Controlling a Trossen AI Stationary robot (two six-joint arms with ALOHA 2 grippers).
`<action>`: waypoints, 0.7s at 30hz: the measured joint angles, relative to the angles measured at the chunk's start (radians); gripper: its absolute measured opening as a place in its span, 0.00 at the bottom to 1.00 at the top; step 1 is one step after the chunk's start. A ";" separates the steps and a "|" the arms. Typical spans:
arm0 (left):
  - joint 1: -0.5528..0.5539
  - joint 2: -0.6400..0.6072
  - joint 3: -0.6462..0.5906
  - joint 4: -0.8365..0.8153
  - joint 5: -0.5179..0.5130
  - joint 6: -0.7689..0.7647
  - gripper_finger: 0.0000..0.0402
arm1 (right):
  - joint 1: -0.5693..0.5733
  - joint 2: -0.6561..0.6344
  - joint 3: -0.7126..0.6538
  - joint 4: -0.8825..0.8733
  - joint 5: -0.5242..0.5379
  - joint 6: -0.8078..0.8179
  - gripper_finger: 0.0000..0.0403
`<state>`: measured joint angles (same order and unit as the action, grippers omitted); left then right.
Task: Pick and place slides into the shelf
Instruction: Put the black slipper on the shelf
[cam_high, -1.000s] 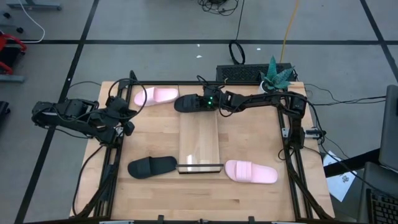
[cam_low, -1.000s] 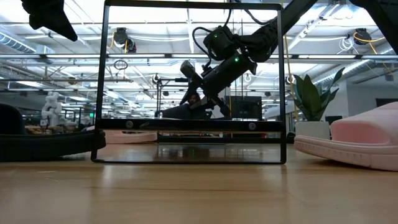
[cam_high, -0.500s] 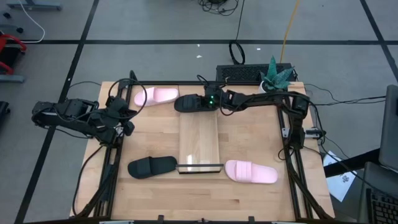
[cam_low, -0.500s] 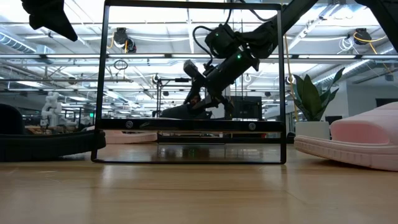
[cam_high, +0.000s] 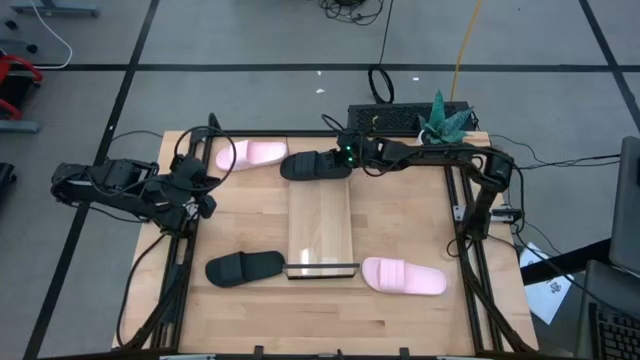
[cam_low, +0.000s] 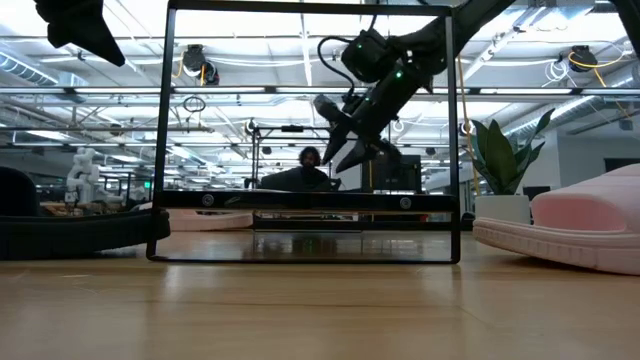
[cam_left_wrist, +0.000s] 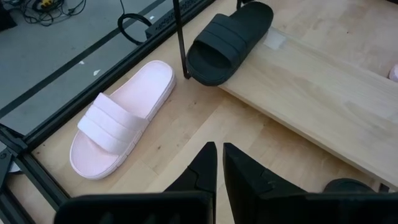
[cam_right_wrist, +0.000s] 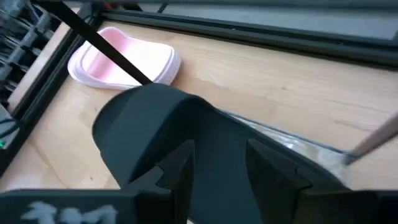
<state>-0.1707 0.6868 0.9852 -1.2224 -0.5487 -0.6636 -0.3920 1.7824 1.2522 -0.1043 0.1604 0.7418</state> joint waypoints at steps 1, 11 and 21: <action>0.000 0.000 0.000 0.001 0.008 -0.001 0.06 | 0.000 -0.011 0.000 -0.017 0.000 -0.005 0.33; -0.037 0.086 -0.004 0.052 0.335 -0.036 0.06 | 0.020 -0.161 0.000 -0.131 -0.004 -0.118 0.33; -0.198 0.185 -0.139 0.067 0.647 -0.423 0.06 | 0.036 -0.313 0.000 -0.169 0.000 -0.218 0.33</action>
<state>-0.3682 0.8719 0.8466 -1.1554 0.0983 -1.0863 -0.3561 1.4695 1.2526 -0.2737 0.1607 0.5237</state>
